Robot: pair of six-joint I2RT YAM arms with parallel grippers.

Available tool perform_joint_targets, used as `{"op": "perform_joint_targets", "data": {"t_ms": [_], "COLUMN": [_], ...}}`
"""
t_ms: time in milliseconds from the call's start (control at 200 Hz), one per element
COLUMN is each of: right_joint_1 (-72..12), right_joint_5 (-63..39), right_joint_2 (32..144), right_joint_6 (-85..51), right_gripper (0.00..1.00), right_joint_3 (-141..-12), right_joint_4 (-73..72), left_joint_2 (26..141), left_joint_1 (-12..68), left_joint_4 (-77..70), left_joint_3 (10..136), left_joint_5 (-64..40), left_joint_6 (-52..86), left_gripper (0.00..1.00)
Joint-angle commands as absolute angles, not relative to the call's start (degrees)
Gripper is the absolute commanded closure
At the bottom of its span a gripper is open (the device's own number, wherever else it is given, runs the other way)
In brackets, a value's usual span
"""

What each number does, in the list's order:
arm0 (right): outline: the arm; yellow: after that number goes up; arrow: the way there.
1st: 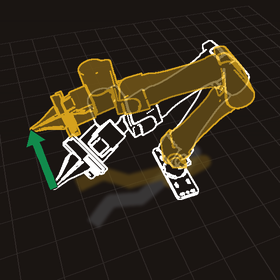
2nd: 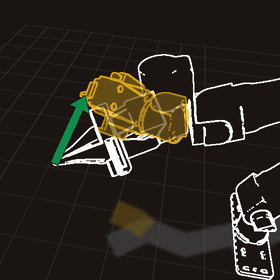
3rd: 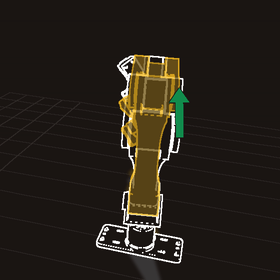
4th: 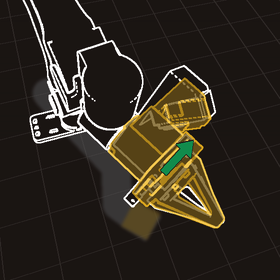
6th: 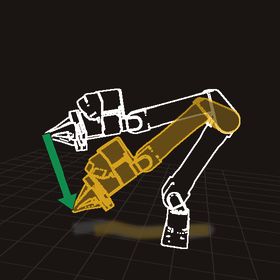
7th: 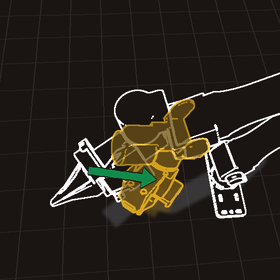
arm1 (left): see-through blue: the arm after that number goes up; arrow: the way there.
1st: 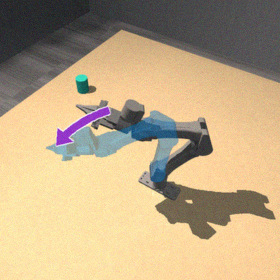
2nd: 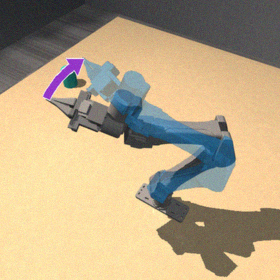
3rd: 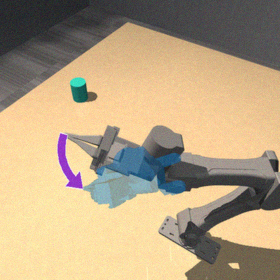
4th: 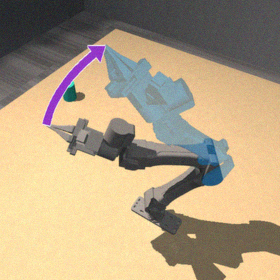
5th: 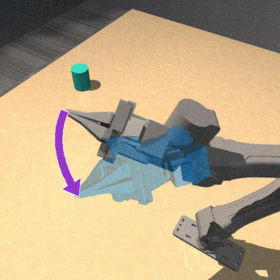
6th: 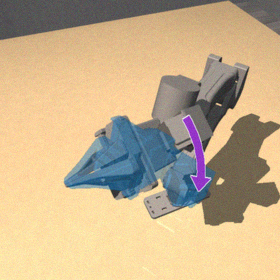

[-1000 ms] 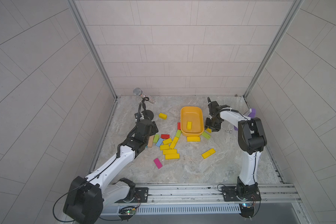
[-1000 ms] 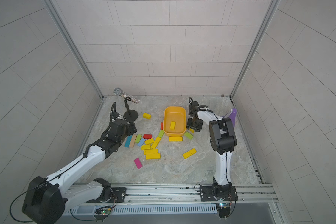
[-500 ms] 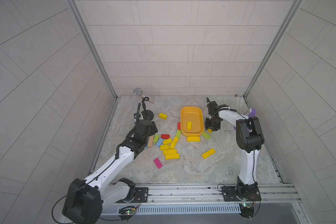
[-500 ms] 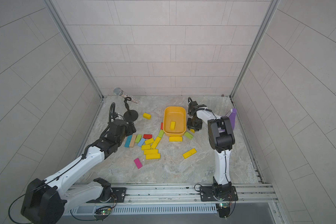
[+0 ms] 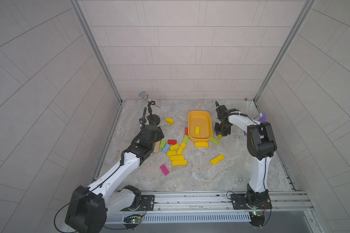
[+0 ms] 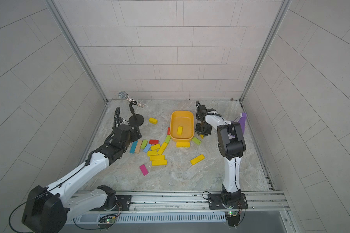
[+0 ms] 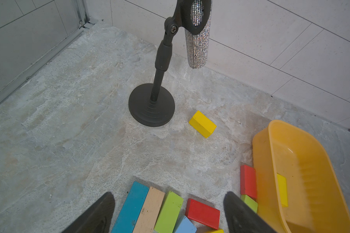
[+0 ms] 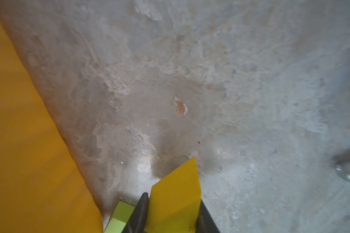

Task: Pick out the yellow building blocks
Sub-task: Pick up the building block from the center of the board, then place the building block in the storage box.

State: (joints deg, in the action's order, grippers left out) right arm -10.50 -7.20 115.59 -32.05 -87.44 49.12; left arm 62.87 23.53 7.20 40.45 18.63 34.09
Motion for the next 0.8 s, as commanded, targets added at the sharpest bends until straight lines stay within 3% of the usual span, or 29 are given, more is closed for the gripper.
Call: {"op": "perform_joint_targets", "data": {"t_ms": [0, 245, 465, 796], "right_joint_1": [-10.6, -14.6, -22.4, -23.3], "right_joint_5": [-3.4, -2.0, -2.4, -3.6], "right_joint_2": [109.0, 105.0, 112.8, 122.6], "right_joint_6": [-32.3, -30.4, -29.4, -27.5], "right_gripper": [0.77, 0.77, 0.76, 0.76], "right_joint_3": [-87.7, -95.5, -105.3, -109.2], "right_joint_4": [51.9, 55.6, 58.9, 60.6], "left_joint_2": [61.9, 63.1, 62.5, 59.1], "left_joint_1": [23.2, 23.1, 23.0, 22.6], "left_joint_4": [7.5, 6.1, 7.4, 8.4], "left_joint_3": [39.4, 39.3, 39.4, 37.5], "left_joint_5": [19.5, 18.2, 18.0, 20.0], "left_joint_6": [35.0, 35.6, 35.5, 35.3], "left_gripper": [0.11, 0.11, 0.11, 0.11]}}
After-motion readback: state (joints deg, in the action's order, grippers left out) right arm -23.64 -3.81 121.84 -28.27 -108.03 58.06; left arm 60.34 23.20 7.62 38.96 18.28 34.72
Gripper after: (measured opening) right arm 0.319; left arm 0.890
